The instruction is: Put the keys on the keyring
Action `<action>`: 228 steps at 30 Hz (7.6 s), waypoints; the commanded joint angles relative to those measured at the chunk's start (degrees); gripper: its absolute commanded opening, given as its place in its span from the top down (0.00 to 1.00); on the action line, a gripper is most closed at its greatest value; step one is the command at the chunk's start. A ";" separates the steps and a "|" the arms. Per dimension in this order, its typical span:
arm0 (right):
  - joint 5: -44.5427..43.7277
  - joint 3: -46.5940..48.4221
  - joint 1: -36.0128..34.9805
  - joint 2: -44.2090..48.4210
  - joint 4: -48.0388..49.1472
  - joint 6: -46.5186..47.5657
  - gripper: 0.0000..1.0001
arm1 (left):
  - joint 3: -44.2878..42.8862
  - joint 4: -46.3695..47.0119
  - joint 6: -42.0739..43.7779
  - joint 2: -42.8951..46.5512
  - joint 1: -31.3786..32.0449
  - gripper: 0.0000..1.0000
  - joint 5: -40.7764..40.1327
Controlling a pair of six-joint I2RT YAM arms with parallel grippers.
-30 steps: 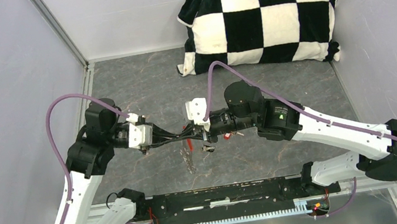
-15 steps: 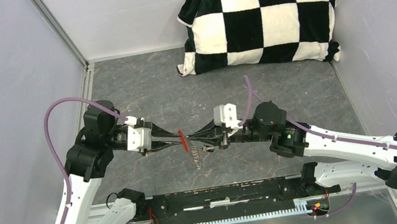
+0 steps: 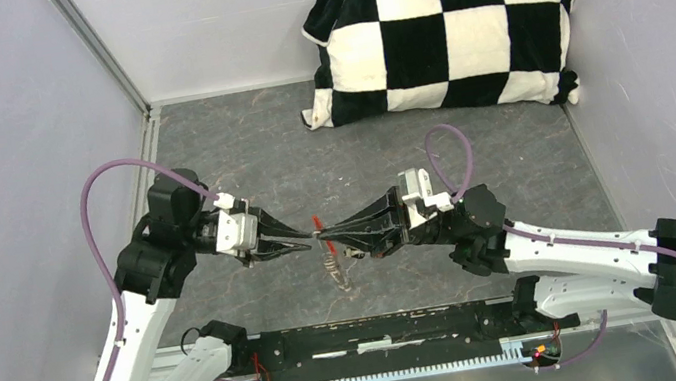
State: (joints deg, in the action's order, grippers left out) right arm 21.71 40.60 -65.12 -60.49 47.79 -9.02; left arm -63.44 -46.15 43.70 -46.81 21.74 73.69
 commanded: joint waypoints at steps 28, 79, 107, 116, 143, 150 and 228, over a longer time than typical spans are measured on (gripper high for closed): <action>2.30 2.53 0.24 -4.42 3.81 -2.68 0.99 | -3.53 1.16 -1.80 -0.26 0.17 0.72 4.87; 4.29 39.11 1.96 -11.59 -64.73 19.39 0.66 | -1.07 1.27 -2.49 0.14 0.18 0.98 -5.41; 4.49 38.81 1.97 -12.27 -65.21 19.46 0.79 | -1.76 1.17 -2.04 -0.10 0.19 0.98 -5.76; 3.27 40.14 1.96 -14.02 -66.33 19.81 1.00 | -2.16 1.15 -1.95 -0.04 0.15 0.98 -5.36; 6.27 2.76 6.34 -0.90 1.12 -11.46 0.99 | 6.03 23.34 -27.97 2.54 0.20 0.71 -3.48; 6.44 2.55 5.81 -3.61 4.50 -12.45 0.99 | 5.55 23.56 -28.02 3.10 0.17 0.71 0.15; 35.90 11.18 3.58 -10.96 25.43 -7.14 0.99 | 3.56 15.06 -10.08 9.07 0.16 0.72 3.11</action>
State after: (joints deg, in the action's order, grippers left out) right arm 59.31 49.04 -61.14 -72.34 77.62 -19.64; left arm -57.58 -31.22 31.03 -38.46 21.74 76.75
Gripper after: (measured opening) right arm 0.011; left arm 0.280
